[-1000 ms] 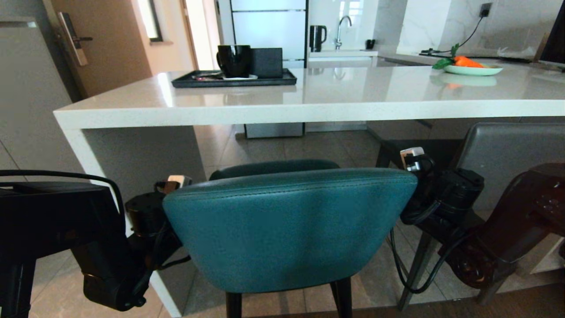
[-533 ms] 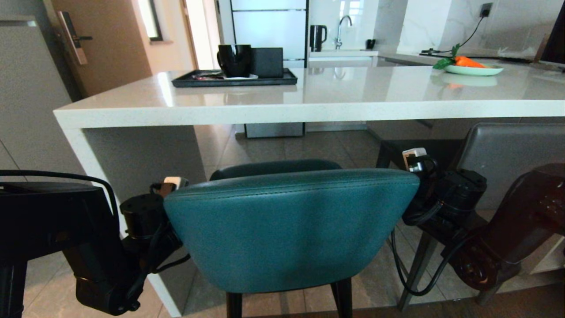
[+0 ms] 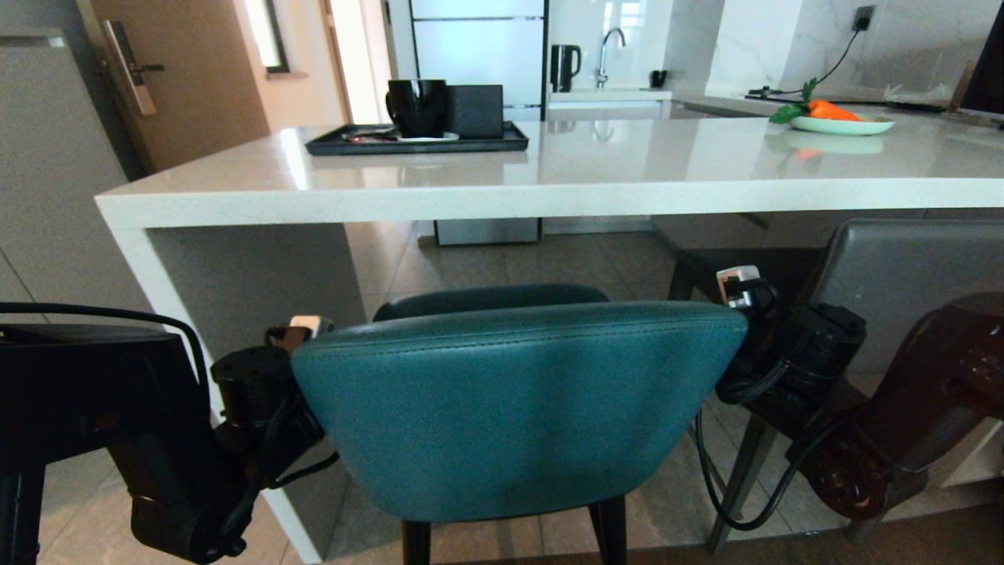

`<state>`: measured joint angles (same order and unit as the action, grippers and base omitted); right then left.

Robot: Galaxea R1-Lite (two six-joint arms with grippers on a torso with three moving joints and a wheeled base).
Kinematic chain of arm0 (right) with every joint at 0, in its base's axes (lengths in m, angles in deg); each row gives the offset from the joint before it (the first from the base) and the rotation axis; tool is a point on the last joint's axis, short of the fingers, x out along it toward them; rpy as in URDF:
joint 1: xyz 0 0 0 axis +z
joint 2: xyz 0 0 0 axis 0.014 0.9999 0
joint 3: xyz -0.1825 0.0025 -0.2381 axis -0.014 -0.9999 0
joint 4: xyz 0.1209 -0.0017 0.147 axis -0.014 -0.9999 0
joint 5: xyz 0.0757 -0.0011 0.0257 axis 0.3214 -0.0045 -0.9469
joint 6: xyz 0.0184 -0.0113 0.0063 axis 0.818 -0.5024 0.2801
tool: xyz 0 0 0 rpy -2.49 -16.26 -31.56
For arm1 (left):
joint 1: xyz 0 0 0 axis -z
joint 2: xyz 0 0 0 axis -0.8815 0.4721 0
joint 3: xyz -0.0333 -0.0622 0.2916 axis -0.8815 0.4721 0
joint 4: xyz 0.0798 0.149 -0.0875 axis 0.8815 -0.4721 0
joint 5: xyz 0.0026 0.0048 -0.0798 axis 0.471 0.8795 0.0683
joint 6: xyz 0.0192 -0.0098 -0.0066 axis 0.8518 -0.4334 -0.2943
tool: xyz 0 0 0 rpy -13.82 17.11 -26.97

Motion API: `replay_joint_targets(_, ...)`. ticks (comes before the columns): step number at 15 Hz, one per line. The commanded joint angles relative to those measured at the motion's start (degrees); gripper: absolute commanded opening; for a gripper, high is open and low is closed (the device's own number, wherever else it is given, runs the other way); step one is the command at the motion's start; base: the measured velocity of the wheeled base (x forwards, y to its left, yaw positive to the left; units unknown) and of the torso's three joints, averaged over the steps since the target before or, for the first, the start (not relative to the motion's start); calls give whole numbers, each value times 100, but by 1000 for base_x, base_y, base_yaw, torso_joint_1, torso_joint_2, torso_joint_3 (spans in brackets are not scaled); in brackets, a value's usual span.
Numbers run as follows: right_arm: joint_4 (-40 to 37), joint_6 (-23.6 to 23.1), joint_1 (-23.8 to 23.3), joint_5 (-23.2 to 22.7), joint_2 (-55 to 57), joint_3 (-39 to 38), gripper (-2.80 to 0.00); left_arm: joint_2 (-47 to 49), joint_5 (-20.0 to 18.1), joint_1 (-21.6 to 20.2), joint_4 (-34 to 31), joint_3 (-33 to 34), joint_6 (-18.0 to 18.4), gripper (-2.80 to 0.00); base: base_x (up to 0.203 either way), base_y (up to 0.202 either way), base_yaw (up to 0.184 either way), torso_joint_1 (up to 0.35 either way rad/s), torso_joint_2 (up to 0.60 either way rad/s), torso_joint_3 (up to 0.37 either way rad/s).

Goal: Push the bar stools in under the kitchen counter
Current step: Pull the blue chair out from under the dining table

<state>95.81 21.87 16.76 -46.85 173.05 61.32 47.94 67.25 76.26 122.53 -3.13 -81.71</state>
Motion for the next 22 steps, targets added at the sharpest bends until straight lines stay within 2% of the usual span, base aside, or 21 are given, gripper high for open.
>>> replay_joint_targets(1,29,2,-5,-13,85,-4,-280,-15,-3,11,48,5,-4,-280,0,0,0,0,0,0)
replay_joint_targets(4,29,2,-5,-5,111,-4,-280,-15,-3,16,48,14,-4,-280,-29,0,-1,3,1,2)
replay_joint_targets(14,29,2,-49,66,139,6,-280,1,15,42,48,-85,6,-280,-186,0,-2,3,3,4)
replay_joint_targets(19,29,-1,-323,75,298,303,-280,202,119,289,-41,-546,5,-280,0,0,0,0,0,0)
replay_joint_targets(22,29,11,-468,66,320,330,-280,222,114,281,-44,-626,5,-280,0,0,0,0,0,0)
